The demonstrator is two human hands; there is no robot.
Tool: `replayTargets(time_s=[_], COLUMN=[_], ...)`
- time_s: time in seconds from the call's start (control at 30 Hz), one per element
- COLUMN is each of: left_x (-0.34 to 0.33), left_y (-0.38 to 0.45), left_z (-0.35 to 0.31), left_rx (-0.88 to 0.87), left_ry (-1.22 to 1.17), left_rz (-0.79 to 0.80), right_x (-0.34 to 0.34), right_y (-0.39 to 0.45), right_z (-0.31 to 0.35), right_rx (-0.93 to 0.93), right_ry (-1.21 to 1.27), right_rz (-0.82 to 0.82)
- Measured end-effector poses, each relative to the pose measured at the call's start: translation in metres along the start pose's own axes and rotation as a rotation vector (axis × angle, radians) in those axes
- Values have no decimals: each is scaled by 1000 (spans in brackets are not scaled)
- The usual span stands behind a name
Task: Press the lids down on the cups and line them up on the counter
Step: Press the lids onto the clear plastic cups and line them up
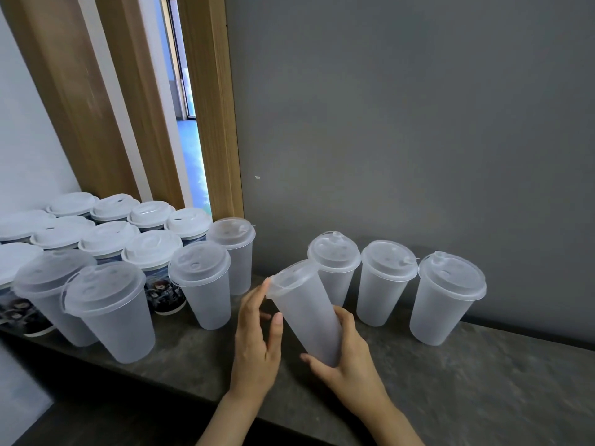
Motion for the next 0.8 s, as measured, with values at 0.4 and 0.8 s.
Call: replayTargets(time_s=[0.4,0.8], left_x=[9,11], left_y=[0,-1], left_z=[1,8], left_rx=[-1,30], left_ry=[82,-50], left_rz=[-91,-127], right_x=[3,2], right_y=[-3,-3], right_z=[8,4], right_rx=[44,23], right_ry=[-10,29], right_rz=[3,26])
Point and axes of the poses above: each hand's wrist, its own y-axis towards the middle knuckle, its own x-axis out of the back of the hand, z = x × y, the point moved 9 cm from there along y, towards the middle knuckle, and after that the axes turned 12 degrees about y, right-handed, at the moved point
